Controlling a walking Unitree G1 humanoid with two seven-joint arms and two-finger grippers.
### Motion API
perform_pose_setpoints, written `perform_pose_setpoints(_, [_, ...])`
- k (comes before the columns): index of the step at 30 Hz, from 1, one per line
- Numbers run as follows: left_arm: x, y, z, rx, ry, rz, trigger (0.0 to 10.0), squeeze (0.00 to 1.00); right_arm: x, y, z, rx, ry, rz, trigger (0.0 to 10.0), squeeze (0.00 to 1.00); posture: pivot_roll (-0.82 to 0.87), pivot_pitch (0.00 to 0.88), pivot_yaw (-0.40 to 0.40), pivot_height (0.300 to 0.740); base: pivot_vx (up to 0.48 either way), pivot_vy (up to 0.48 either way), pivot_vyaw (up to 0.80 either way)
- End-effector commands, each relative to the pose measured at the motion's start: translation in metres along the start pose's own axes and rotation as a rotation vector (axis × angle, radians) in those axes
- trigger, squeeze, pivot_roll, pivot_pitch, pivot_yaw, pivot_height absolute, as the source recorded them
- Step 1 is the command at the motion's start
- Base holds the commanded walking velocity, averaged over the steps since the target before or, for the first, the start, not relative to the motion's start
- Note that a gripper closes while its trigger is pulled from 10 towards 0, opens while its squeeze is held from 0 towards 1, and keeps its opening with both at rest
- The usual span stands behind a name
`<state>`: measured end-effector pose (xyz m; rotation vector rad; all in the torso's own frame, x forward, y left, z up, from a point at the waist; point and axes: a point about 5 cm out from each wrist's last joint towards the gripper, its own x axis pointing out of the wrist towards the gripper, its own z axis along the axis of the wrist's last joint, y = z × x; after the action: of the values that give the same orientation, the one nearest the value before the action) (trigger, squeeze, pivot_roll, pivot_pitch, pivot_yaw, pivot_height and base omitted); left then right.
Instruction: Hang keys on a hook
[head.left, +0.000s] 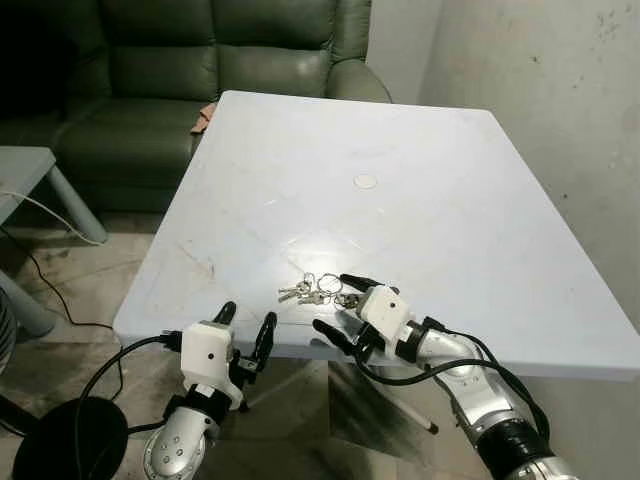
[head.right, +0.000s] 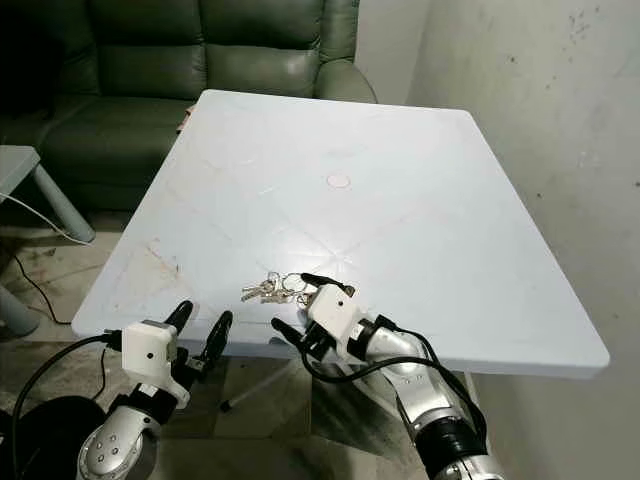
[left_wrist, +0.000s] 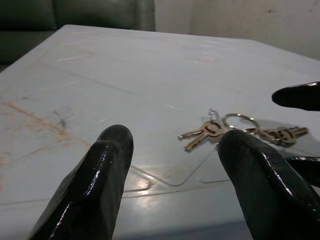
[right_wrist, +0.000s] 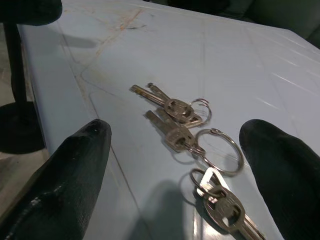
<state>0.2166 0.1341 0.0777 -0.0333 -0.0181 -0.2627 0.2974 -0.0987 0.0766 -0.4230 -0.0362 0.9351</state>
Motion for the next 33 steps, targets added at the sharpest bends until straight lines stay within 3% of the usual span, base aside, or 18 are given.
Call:
perform_pose_setpoints(1, [-0.002, 0.0, 0.002, 0.014, -0.01, 0.007, 10.0, 0.0, 0.003, 0.0, 0.001, -0.006, 0.013, 0.03, 10.0, 0.0, -0.01, 0.048, -0.06, 0.74, 0.0, 0.0, 0.0])
perform_pose_setpoints(8, [0.0, -0.001, 0.003, 0.015, -0.015, 0.014, 10.0, 0.0, 0.01, -0.001, -0.003, 0.044, 0.064, 0.039, 10.0, 0.0, -0.01, 0.042, -0.067, 0.74, 0.0, 0.0, 0.0])
perform_pose_setpoints(15, [0.001, -0.001, 0.003, 0.018, -0.019, 0.019, 10.0, 0.0, 0.019, -0.011, 0.0, 0.258, 0.049, -0.041, 10.0, 0.0, 0.0, 0.035, -0.072, 0.74, 0.0, 0.0, 0.0])
perform_pose_setpoints(26, [0.002, 0.0, 0.004, 0.02, -0.023, 0.027, 10.0, 0.0, 0.016, -0.021, 0.003, 0.211, 0.036, -0.049, 10.0, 0.0, 0.0, 0.034, -0.072, 0.74, 0.0, 0.0, 0.0])
perform_pose_setpoints(27, [0.003, 0.001, 0.004, 0.019, -0.023, 0.031, 10.0, 0.0, 0.005, -0.035, 0.0, 0.134, 0.059, -0.03, 10.0, 0.0, -0.01, 0.036, -0.068, 0.74, 0.0, 0.0, 0.0])
perform_pose_setpoints(28, [0.003, 0.001, 0.004, 0.02, -0.024, 0.032, 10.0, 0.0, 0.002, -0.039, -0.001, 0.107, 0.071, -0.022, 9.3, 0.0, -0.01, 0.036, -0.068, 0.74, 0.0, 0.0, 0.0])
perform_pose_setpoints(31, [0.004, 0.001, 0.005, 0.02, -0.025, 0.032, 10.0, 0.0, -0.001, -0.045, -0.001, 0.09, 0.09, -0.034, 8.4, 0.0, -0.01, 0.039, -0.066, 0.74, 0.0, 0.0, 0.0])
perform_pose_setpoints(32, [0.004, 0.001, 0.005, 0.021, -0.026, 0.032, 10.0, 0.0, -0.002, -0.046, -0.001, 0.095, 0.09, -0.031, 5.8, 0.0, -0.01, 0.039, -0.065, 0.74, 0.0, 0.0, 0.0])
perform_pose_setpoints(33, [0.005, 0.002, 0.005, 0.021, -0.027, 0.032, 10.0, 0.0, -0.002, -0.047, -0.002, 0.09, 0.101, -0.037, 4.9, 0.0, -0.01, 0.039, -0.065, 0.74, 0.0, 0.0, 0.0])
